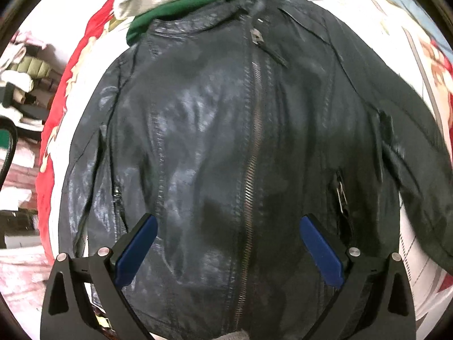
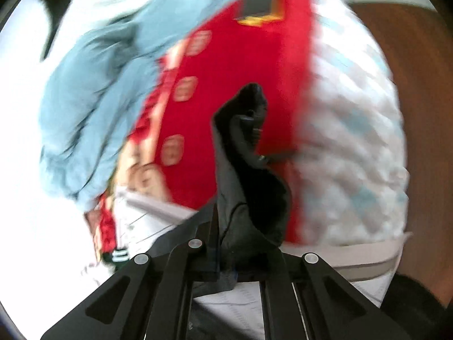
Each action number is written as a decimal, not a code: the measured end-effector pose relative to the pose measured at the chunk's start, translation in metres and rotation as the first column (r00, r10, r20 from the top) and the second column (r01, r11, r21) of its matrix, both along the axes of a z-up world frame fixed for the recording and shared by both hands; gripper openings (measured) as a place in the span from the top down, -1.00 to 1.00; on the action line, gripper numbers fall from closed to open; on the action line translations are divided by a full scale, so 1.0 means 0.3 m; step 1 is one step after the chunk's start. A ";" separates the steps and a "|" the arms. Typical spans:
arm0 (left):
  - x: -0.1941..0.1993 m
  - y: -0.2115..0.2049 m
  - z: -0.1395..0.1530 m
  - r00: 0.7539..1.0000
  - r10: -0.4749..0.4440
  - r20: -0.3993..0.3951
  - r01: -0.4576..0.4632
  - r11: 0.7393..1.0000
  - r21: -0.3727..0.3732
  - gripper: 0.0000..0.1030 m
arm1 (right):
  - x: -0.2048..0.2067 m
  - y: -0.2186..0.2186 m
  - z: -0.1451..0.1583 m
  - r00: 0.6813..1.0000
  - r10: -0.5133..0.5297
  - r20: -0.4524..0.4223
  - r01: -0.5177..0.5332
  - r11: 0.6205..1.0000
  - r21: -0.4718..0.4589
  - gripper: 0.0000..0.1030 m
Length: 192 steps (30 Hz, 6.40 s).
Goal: Fold large clothes
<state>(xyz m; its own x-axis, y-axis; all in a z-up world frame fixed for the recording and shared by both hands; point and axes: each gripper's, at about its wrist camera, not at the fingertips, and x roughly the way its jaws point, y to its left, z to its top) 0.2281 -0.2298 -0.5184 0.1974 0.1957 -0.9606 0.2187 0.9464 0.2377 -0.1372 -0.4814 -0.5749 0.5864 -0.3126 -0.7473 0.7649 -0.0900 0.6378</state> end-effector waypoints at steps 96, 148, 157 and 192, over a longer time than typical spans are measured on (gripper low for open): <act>0.402 0.286 0.040 0.985 -0.023 0.170 0.079 0.940 -0.331 -0.99 | 0.824 0.244 -0.119 0.391 0.786 -0.479 -0.809 0.542 0.227 -0.78; 0.057 0.871 -0.053 0.933 0.325 0.157 -0.335 0.941 0.044 -0.77 | 0.941 0.324 -0.108 0.465 0.841 -0.278 -0.774 0.538 0.333 -0.16; 0.075 0.843 -0.026 0.866 0.451 0.218 -0.486 0.861 0.150 -0.77 | 0.832 0.295 -0.014 0.338 0.861 -0.381 -0.840 0.458 0.291 1.00; 0.203 0.646 -0.216 0.926 0.317 0.206 -0.366 0.888 0.277 -0.78 | 0.716 0.043 -0.035 0.200 0.978 -0.055 -0.910 0.206 0.359 0.11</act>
<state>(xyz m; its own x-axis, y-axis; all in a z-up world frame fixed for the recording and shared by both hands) 0.2889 -0.0360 -0.5833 0.2024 0.5551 -0.8068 -0.1667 0.8313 0.5302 0.0775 -0.4687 -0.5853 0.1311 0.5255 -0.8406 0.4659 0.7158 0.5202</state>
